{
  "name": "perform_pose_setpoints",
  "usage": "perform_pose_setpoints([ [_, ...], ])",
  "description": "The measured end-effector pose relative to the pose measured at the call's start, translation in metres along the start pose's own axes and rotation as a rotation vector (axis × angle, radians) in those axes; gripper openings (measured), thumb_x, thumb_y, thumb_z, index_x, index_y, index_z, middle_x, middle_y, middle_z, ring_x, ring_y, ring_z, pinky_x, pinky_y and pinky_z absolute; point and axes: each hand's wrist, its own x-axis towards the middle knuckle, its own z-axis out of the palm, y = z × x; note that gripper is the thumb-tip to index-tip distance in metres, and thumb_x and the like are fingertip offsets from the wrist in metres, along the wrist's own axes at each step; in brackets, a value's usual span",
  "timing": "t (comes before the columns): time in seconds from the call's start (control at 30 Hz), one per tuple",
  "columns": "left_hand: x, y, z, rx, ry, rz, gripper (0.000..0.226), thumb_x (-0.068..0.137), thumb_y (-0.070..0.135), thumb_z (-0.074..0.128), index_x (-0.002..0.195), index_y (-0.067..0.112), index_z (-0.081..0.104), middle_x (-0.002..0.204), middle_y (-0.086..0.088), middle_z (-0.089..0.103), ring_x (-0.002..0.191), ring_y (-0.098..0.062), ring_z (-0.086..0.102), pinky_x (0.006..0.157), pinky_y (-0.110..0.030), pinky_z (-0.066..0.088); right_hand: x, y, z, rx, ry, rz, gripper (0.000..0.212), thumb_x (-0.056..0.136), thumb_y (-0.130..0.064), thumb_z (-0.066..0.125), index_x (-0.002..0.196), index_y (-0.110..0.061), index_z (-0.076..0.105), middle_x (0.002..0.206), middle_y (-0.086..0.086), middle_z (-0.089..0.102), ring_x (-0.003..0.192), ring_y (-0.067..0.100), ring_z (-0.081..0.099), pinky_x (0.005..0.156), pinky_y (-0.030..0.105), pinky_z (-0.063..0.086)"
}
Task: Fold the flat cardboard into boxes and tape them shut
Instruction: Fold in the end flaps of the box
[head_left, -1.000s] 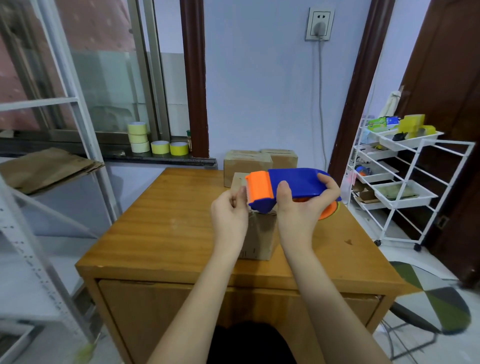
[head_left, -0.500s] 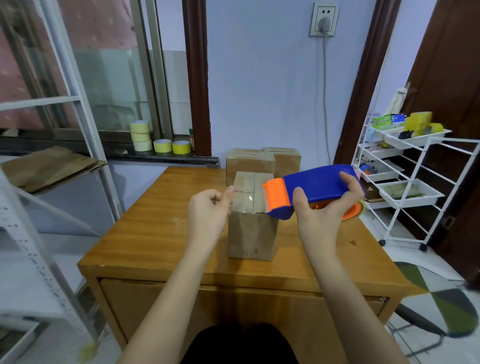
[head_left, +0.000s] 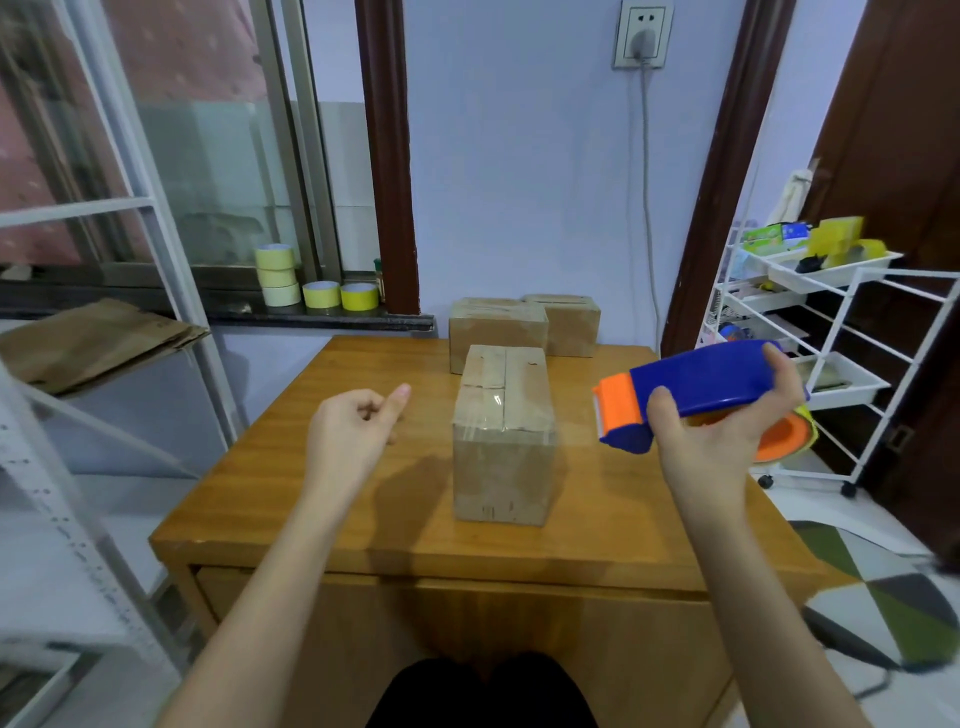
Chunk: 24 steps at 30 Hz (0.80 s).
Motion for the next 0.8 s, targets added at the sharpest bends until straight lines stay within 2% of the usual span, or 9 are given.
perform_pose_setpoints([
  [0.13,0.005,-0.003,0.004,0.033,-0.049,-0.028,0.045,0.087,0.052,0.058,0.060,0.017,0.066,0.050,0.004,0.060,0.054,-0.012,0.054,0.068,-0.033,0.049,-0.003,0.011,-0.005,-0.039,-0.047,0.013,0.082,0.078,-0.002,0.073,0.128,-0.033,0.016,0.107,-0.020,0.037,0.083,-0.012,0.054,0.070,0.008,0.047],
  [0.27,0.008,-0.002,0.012,0.084,-0.060,-0.029,0.044,0.086,0.052,0.060,0.058,0.018,0.064,0.052,0.005,0.061,0.051,-0.009,0.050,0.062,-0.030,0.045,-0.001,0.010,-0.004,-0.120,-0.089,-0.074,0.077,0.072,-0.016,0.070,0.126,-0.034,0.019,0.107,-0.024,0.037,0.086,-0.008,0.053,0.076,0.014,0.049],
  [0.33,0.010,-0.001,0.014,0.117,-0.059,-0.024,0.044,0.086,0.052,0.059,0.059,0.018,0.065,0.053,0.005,0.061,0.050,-0.008,0.049,0.059,-0.027,0.042,0.003,0.011,-0.005,-0.124,-0.092,-0.080,0.078,0.074,-0.010,0.073,0.127,-0.033,0.021,0.106,-0.025,0.036,0.086,-0.009,0.053,0.078,0.020,0.049],
  [0.43,0.014,-0.002,0.017,0.136,-0.059,-0.030,0.046,0.087,0.053,0.058,0.061,0.016,0.066,0.054,0.005,0.062,0.050,-0.009,0.048,0.056,-0.026,0.040,0.008,0.015,-0.005,-0.181,-0.109,-0.059,0.080,0.077,-0.001,0.074,0.136,-0.018,0.023,0.105,-0.024,0.036,0.086,-0.007,0.053,0.079,0.025,0.048],
  [0.53,0.016,-0.006,0.021,0.149,-0.080,-0.057,0.044,0.087,0.053,0.058,0.063,0.018,0.067,0.055,0.006,0.062,0.049,-0.008,0.048,0.055,-0.026,0.039,0.010,0.018,-0.002,-0.235,-0.158,-0.048,0.082,0.076,-0.004,0.075,0.135,-0.024,0.022,0.105,-0.022,0.037,0.087,0.007,0.055,0.074,0.027,0.048],
  [0.57,0.016,-0.008,0.022,0.157,-0.094,-0.067,0.043,0.087,0.053,0.058,0.063,0.019,0.067,0.055,0.006,0.061,0.050,-0.008,0.049,0.055,-0.025,0.039,0.009,0.020,-0.001,-0.251,-0.178,-0.041,0.081,0.076,-0.004,0.075,0.136,-0.021,0.023,0.103,-0.021,0.038,0.086,0.007,0.054,0.073,0.028,0.047],
  [0.67,0.014,-0.018,0.030,0.106,-0.138,-0.084,0.045,0.087,0.051,0.059,0.059,0.017,0.064,0.055,0.005,0.061,0.060,-0.013,0.057,0.065,-0.031,0.046,0.004,0.027,0.001,-0.268,-0.209,0.007,0.078,0.077,-0.003,0.073,0.137,-0.013,0.024,0.094,-0.017,0.042,0.081,0.007,0.054,0.072,0.034,0.049],
  [0.73,0.012,-0.025,0.035,0.033,-0.149,-0.106,0.048,0.087,0.049,0.060,0.058,0.011,0.065,0.049,0.006,0.058,0.058,-0.015,0.057,0.070,-0.033,0.048,0.000,0.032,0.003,-0.263,-0.216,0.063,0.078,0.078,-0.004,0.072,0.137,-0.015,0.023,0.087,-0.012,0.047,0.079,0.011,0.056,0.074,0.040,0.051],
  [0.8,0.009,-0.029,0.041,-0.013,-0.154,-0.124,0.050,0.088,0.047,0.060,0.062,0.005,0.068,0.043,0.008,0.054,0.057,-0.013,0.055,0.071,-0.031,0.047,-0.004,0.036,0.007,-0.247,-0.217,0.109,0.077,0.079,-0.005,0.072,0.138,-0.017,0.022,0.085,-0.010,0.048,0.078,0.012,0.057,0.075,0.039,0.051],
])
